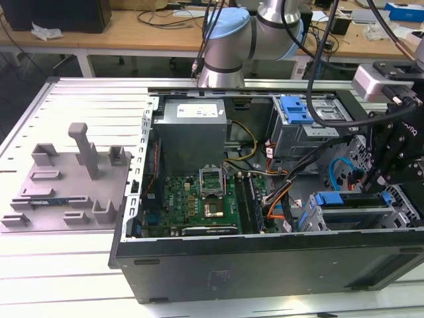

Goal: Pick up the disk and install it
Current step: 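Insert the first disk wire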

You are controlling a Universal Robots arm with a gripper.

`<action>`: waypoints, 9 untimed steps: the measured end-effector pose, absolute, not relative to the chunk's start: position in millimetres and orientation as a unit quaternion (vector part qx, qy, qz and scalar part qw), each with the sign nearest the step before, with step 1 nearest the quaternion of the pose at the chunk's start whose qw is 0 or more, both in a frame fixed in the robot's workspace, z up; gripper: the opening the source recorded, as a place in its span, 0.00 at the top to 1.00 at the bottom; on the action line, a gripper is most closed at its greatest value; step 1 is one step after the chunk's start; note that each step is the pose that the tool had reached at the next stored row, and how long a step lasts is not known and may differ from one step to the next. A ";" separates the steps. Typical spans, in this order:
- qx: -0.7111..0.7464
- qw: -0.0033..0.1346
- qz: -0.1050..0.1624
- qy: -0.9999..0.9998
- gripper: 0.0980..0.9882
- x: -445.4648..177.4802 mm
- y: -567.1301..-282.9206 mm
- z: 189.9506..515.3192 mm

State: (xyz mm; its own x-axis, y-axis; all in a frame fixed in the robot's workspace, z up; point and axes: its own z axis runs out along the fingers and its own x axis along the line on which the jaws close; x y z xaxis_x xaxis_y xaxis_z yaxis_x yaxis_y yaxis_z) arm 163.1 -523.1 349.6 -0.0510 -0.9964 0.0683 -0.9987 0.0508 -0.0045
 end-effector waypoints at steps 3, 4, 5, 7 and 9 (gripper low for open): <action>0.688 0.023 0.025 -0.725 0.93 163.1 -523.2 348.3; 0.688 0.023 0.025 -0.725 0.93 163.1 -523.2 348.1; 0.688 0.023 0.025 -0.725 0.93 163.1 -523.2 347.8; 0.688 0.023 0.025 -0.725 0.93 163.1 -523.3 346.9; 0.688 0.023 0.025 -0.725 0.93 163.1 -523.3 345.7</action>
